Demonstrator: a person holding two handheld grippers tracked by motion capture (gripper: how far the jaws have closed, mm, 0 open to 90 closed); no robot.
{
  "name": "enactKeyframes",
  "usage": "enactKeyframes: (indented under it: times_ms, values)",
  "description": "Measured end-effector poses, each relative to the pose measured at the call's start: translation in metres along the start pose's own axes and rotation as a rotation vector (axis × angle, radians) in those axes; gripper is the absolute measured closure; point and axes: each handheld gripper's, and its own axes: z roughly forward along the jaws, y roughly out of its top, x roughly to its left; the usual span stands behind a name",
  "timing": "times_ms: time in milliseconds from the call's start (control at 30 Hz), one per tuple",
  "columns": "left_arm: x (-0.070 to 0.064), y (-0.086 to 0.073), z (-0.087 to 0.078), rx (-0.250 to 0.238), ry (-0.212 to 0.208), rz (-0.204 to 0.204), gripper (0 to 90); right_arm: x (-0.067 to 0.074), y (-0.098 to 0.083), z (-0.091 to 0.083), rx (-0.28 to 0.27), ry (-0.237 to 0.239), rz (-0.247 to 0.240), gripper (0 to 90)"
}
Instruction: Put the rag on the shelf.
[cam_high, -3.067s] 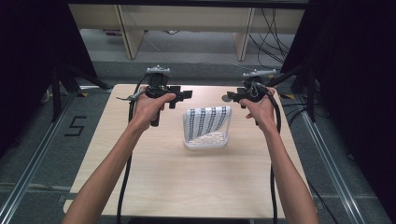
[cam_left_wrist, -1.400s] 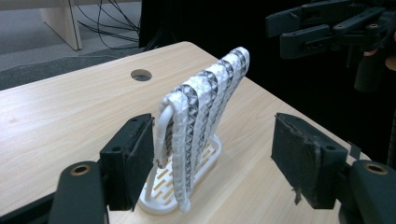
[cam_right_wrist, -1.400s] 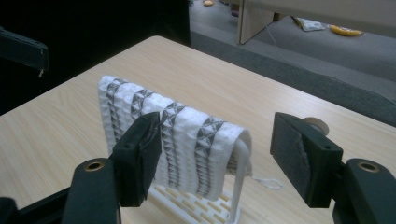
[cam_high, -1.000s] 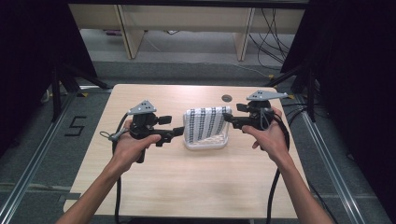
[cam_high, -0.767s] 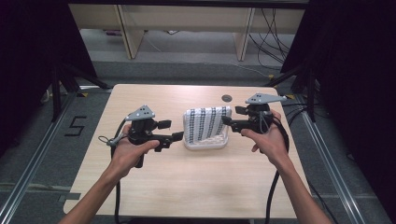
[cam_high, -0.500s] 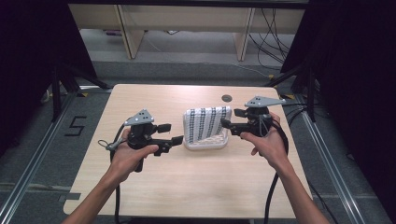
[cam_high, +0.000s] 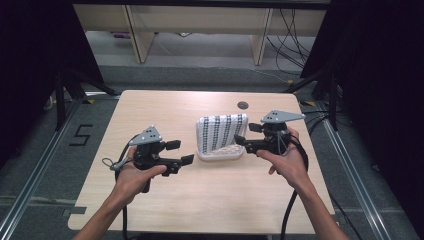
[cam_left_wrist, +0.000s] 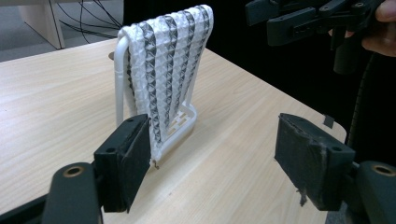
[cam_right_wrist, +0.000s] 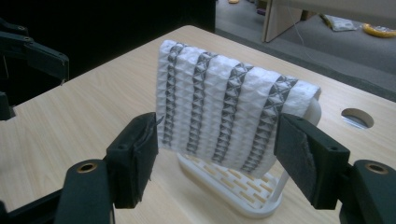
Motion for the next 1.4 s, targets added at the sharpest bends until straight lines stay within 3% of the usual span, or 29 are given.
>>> enactKeyframes:
  times_ms: [33,67,100,167,200,233,400,433,500,567,633,667,767,833,867,900,1000,1100,1167,1200,1400]
  values:
    - [-0.001,-0.001,0.000,-0.004,-0.010,-0.001,26.0,-0.001,-0.001,0.001,-0.009,0.014,-0.023,31.5]
    - [-0.002,-0.002,-0.001,-0.002,-0.008,0.003,25.7,0.001,-0.001,0.001,-0.002,0.016,-0.005,31.4]
    - [-0.003,-0.003,-0.002,0.006,-0.002,0.009,25.5,0.001,-0.002,0.000,0.003,0.003,-0.017,31.3]
    - [-0.005,-0.005,-0.002,0.006,-0.003,0.015,25.1,0.003,-0.003,0.000,0.000,0.020,-0.010,31.1]
    - [-0.005,-0.006,-0.002,0.008,0.003,0.021,25.0,0.002,-0.003,0.000,-0.004,0.012,-0.040,31.1]
    - [-0.006,-0.007,-0.003,0.008,0.004,0.023,24.8,0.005,-0.004,0.000,-0.003,0.013,-0.008,31.1]
    - [-0.007,-0.012,-0.004,0.003,-0.016,0.023,24.8,0.007,-0.008,0.001,-0.005,0.026,-0.027,31.1]
    - [-0.008,-0.013,-0.004,0.003,-0.017,0.025,24.8,0.009,-0.008,0.000,0.008,0.022,-0.012,31.1]
    - [-0.010,-0.016,-0.006,0.012,-0.010,0.027,24.8,0.008,-0.010,0.001,-0.002,0.037,-0.042,31.1]
    - [-0.011,-0.018,-0.007,0.010,-0.012,0.024,24.8,0.010,-0.012,-0.002,0.005,0.017,-0.021,31.1]
    - [-0.012,-0.021,-0.007,0.013,-0.014,0.028,24.8,0.011,-0.015,-0.001,0.004,0.034,-0.022,31.0]
    - [-0.012,-0.022,-0.008,0.015,-0.015,0.030,24.8,0.010,-0.016,-0.002,0.001,0.030,-0.049,30.9]
    - [-0.013,-0.026,-0.008,0.014,-0.025,0.030,24.8,0.014,-0.021,-0.003,0.002,0.041,-0.012,30.9]
    - [-0.014,-0.029,-0.009,0.025,-0.016,0.034,24.8,0.015,-0.023,-0.003,0.007,0.040,-0.028,30.5]
    - [-0.014,-0.030,-0.009,0.028,-0.017,0.035,24.8,0.017,-0.025,-0.003,0.011,0.046,-0.005,29.5]
    - [-0.014,-0.032,-0.009,0.027,-0.017,0.031,24.8,0.016,-0.026,-0.003,0.011,0.032,-0.030,28.3]
    - [-0.014,-0.037,-0.010,0.021,-0.021,0.031,24.8,0.020,-0.031,-0.002,0.020,0.044,-0.002,27.1]
    - [-0.015,-0.043,-0.012,0.032,-0.014,0.028,24.8,0.021,-0.035,-0.001,0.019,0.038,-0.032,25.0]
    - [-0.016,-0.047,-0.013,0.033,-0.016,0.026,24.8,0.022,-0.038,0.000,0.021,0.050,-0.024,23.5]
    - [-0.016,-0.049,-0.013,0.034,-0.020,0.024,24.8,0.024,-0.041,-0.001,0.031,0.056,0.006,21.7]
    - [-0.016,-0.061,-0.015,0.043,-0.022,0.018,24.8,0.025,-0.049,0.000,0.027,0.064,-0.008,20.3]
